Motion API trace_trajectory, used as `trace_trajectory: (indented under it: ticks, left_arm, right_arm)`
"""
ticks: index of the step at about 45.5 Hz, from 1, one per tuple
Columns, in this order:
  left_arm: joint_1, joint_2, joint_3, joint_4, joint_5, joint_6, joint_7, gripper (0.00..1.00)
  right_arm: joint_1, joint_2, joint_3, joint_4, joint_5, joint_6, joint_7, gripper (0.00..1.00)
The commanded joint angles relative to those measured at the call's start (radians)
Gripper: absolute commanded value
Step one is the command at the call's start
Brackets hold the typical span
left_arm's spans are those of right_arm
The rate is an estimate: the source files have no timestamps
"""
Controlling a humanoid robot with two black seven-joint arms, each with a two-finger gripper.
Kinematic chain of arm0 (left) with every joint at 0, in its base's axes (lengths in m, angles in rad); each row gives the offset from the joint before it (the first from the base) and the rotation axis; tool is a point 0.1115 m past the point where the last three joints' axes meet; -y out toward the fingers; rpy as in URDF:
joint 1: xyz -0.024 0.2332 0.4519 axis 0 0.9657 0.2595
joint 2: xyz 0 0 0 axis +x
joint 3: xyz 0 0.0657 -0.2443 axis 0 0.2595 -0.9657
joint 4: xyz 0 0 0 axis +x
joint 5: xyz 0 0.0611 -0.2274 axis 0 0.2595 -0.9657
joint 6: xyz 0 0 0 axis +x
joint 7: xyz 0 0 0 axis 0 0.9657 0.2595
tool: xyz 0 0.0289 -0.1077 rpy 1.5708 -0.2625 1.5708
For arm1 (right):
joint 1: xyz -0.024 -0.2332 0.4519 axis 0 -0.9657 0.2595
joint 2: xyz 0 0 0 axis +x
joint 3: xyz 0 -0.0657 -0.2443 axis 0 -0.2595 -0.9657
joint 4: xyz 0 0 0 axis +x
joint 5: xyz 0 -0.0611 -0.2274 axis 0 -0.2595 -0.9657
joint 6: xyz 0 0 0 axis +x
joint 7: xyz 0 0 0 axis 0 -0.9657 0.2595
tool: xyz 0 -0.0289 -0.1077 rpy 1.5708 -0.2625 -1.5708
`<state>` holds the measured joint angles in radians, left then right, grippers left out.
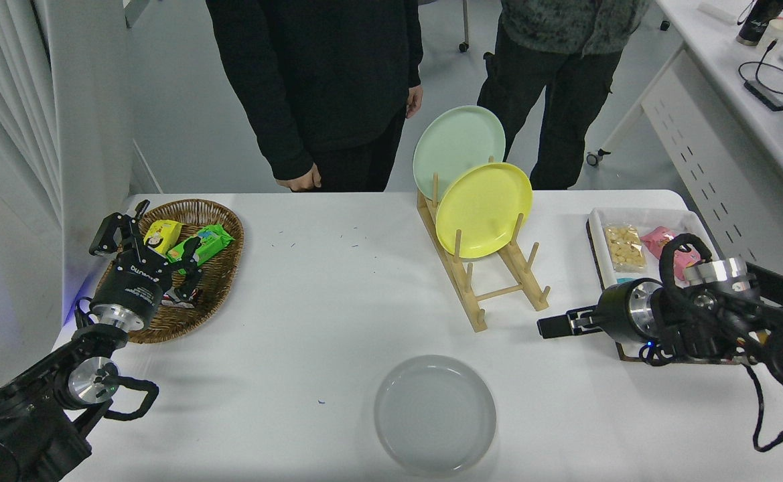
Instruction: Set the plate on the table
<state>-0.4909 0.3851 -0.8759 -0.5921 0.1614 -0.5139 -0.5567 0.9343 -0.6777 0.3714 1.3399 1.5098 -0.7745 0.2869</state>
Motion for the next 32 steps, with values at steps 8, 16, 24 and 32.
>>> trace_trajectory:
  ticks: [8,16,24,32]
  left_arm:
    - [0.002,0.0,0.0,0.0,0.0,0.0,0.0,0.98]
    - [0.002,0.0,0.0,0.0,0.0,0.0,0.0,0.98]
    - [-0.002,0.0,0.0,0.0,0.0,0.0,0.0,0.98]
    - [0.001,0.0,0.0,0.0,0.0,0.0,0.0,0.98]
  right_arm:
    - [0.142,0.047,-0.064,-0.016,-0.587,0.02,-0.086,1.0]
    - [0.164,0.053,-0.149,-0.025,-0.863,0.119,-0.094,1.0]
    - [0.186,0.047,-0.236,-0.073,-1.275,0.345,-0.091,1.0]
    - [0.172,0.041,-0.232,-0.14,-1.454,0.506,-0.081,1.0]
